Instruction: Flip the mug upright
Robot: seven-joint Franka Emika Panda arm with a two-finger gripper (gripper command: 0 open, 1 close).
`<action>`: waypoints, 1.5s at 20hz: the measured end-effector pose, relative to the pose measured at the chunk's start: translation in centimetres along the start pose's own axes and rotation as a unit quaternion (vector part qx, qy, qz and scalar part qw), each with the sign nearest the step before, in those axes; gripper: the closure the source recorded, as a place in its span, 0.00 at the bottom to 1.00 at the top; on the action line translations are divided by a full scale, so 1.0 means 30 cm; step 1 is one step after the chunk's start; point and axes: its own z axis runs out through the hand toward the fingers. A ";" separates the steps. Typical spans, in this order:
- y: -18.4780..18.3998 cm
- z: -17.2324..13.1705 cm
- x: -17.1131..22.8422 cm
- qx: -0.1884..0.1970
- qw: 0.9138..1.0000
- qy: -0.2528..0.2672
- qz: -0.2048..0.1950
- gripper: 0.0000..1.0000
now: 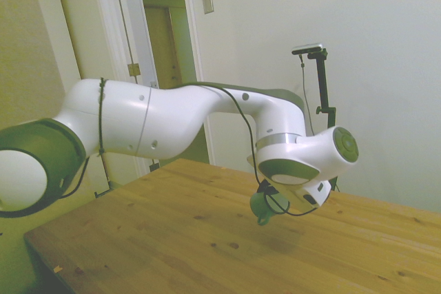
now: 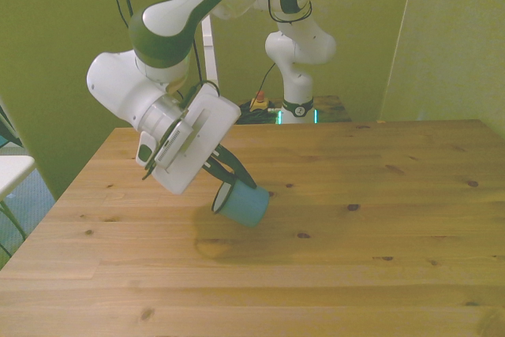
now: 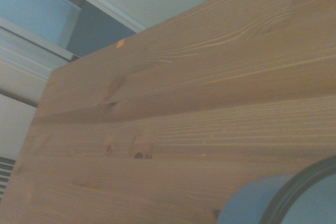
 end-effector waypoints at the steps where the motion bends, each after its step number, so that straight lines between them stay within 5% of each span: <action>1: -0.020 -0.011 -0.018 -0.019 1.000 0.014 -0.011 1.00; 7: -0.100 0.017 -0.139 -0.120 0.987 0.088 -0.061 1.00; 13: -0.111 0.153 -0.303 -0.210 0.955 0.166 -0.126 1.00; 18: -0.076 0.247 -0.368 -0.262 0.937 0.189 -0.135 1.00; 24: -0.053 0.277 -0.372 -0.301 0.926 0.189 -0.128 1.00; 30: -0.043 0.292 -0.366 -0.303 0.926 0.192 -0.116 1.00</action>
